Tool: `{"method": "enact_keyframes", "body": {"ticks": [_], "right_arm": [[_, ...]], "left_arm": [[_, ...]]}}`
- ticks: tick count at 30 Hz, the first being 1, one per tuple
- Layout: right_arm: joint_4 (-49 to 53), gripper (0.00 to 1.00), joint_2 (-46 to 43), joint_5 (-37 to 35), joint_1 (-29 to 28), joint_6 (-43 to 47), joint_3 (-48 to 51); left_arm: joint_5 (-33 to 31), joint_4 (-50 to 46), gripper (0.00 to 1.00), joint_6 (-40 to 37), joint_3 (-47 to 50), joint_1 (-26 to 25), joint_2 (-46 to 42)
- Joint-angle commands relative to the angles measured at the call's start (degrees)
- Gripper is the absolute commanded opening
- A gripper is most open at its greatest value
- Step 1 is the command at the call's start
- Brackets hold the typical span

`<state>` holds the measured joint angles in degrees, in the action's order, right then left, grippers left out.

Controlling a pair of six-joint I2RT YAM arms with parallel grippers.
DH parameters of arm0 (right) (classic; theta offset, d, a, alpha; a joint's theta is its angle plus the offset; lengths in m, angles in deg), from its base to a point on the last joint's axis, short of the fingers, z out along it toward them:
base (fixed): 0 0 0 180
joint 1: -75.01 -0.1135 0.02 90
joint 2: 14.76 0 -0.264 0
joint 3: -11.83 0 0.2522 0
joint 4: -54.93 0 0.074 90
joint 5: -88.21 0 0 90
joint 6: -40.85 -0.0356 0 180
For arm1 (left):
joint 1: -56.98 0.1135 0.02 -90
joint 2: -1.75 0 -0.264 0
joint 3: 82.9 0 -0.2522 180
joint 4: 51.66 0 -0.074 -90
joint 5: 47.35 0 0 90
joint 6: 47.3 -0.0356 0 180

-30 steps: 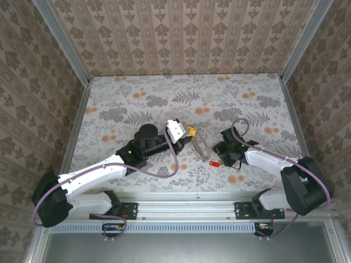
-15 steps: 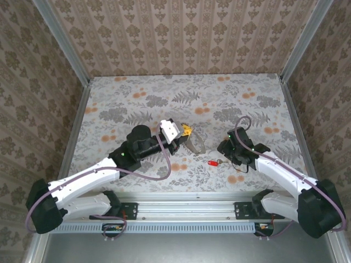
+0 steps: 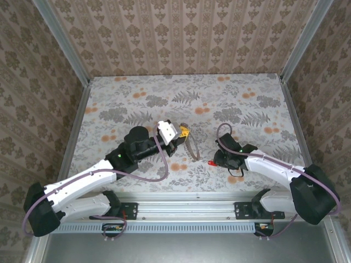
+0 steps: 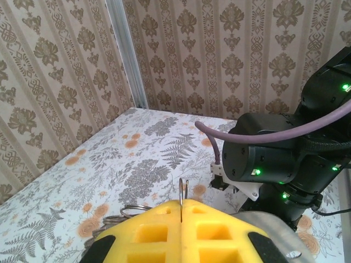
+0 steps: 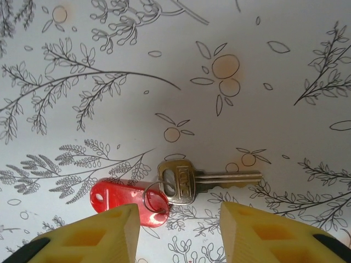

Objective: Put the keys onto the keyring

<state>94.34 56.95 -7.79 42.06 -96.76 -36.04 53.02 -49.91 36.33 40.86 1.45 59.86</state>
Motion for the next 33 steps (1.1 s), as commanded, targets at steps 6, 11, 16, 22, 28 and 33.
{"method": "enact_keyframes", "body": {"ticks": [6, 11, 16, 22, 28, 33], "right_arm": [[-0.65, 0.42, 2.30, -2.57, -2.23, 1.78, 0.08], [-1.43, 0.42, 2.41, -3.12, -3.41, 1.75, -0.08], [-2.39, 0.42, 3.38, -2.62, -3.88, 1.67, -0.09], [-3.75, 0.41, 5.39, -3.00, -3.96, 1.28, 0.16], [-3.58, 0.31, 4.85, -3.45, -3.96, 1.30, 0.27], [-2.85, 0.20, 3.53, -4.00, -3.96, 1.38, 0.56]], "left_arm": [[-0.81, 1.65, 0.00, 1.19, 0.64, -0.20, -1.13], [-0.79, 1.94, 0.00, 1.38, 0.78, -0.20, -1.07], [-0.79, 2.17, 0.00, 1.45, 1.06, -0.25, -1.06], [-0.79, 2.80, 0.00, 1.56, 1.52, -0.26, -1.03], [-0.59, 3.26, 0.00, 1.72, 1.85, -0.28, -1.15], [-0.62, 3.65, 0.00, 1.89, 1.96, -0.23, -1.15]]}}
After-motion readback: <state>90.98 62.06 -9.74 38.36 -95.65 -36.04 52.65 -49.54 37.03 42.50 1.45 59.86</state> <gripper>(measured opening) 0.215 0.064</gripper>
